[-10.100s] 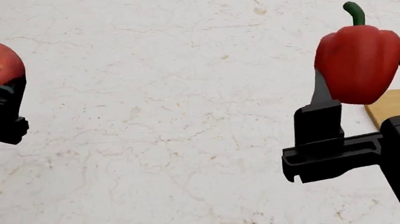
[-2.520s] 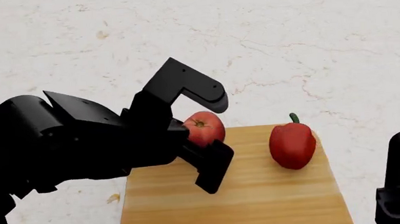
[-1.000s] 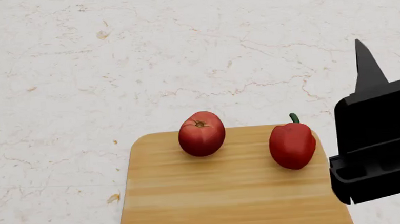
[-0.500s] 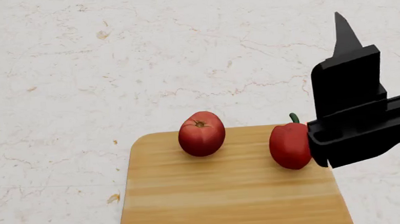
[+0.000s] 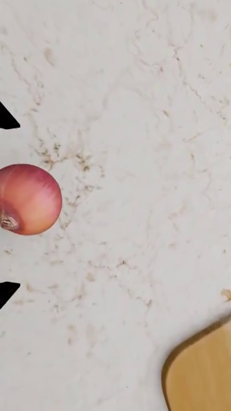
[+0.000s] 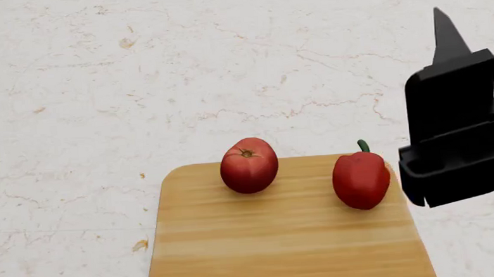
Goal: Place the avocado, onion, tomato and bell pepper on the cutting board.
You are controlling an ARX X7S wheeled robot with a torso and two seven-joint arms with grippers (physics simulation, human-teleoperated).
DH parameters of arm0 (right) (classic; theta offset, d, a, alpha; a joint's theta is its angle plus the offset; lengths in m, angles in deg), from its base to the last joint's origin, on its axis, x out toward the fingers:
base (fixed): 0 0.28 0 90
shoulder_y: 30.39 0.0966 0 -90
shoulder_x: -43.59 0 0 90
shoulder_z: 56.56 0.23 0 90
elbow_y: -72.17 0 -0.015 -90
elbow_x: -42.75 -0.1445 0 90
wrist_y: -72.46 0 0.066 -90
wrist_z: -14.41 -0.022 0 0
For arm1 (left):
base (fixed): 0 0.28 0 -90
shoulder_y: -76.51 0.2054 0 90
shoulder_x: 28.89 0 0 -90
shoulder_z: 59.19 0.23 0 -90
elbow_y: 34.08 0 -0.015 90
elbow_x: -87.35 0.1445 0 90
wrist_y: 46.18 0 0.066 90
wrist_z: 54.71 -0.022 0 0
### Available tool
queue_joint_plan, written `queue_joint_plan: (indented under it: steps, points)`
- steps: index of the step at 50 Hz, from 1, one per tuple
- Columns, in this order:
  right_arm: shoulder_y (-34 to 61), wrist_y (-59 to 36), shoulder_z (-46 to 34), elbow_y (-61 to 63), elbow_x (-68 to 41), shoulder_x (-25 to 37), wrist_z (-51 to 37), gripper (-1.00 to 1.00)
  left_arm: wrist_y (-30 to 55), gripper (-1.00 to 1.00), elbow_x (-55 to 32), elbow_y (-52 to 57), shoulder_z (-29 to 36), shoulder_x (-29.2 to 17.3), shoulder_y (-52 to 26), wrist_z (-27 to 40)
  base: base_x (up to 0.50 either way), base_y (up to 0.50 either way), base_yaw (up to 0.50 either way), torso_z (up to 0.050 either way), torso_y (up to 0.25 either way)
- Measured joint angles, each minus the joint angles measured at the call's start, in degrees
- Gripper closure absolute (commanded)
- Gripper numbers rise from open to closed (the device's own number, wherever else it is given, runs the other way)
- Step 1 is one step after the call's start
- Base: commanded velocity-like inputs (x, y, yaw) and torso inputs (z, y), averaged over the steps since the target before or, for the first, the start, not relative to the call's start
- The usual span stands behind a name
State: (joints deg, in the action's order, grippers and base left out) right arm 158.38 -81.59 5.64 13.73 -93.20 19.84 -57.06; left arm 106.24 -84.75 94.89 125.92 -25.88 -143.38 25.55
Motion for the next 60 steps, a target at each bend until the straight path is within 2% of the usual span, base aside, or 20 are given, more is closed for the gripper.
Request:
queue_joint_plan:
  steps: [14,42,43,53,60]
  points:
    - [0.6,0.2,-0.7,0.4,-1.1,0.8,-0.8,-1.00,-1.7,-1.00,10.8,0.4,2.4,-1.3,5.7,-9.0,0.00,0.00,0.00,0.000,0.000]
    - [-0.8,0.8,-0.1,1.6,-0.6,2.9,0.6,-1.00,-5.9,-1.00,26.6,0.1,7.0,-2.0,14.4,-20.4,0.00,0.00,0.00,0.000,0.000]
    - [-0.8,0.8,0.0,1.6,-0.6,3.0,0.6,-1.00,-6.1,1.00,27.1,0.1,7.1,-2.0,14.7,-20.8,0.00,0.00,0.00,0.000,0.000]
    - [-0.4,0.8,-0.2,1.8,-1.0,3.5,0.5,-1.00,-6.3,1.00,29.0,0.6,6.0,-1.4,14.8,-22.3,0.00,0.00,0.00,0.000,0.000]
    - [0.2,0.8,-0.3,1.7,-1.5,4.0,0.4,-1.00,-5.7,1.00,27.0,0.4,3.0,1.0,12.4,-21.8,0.00,0.00,0.00,0.000,0.000]
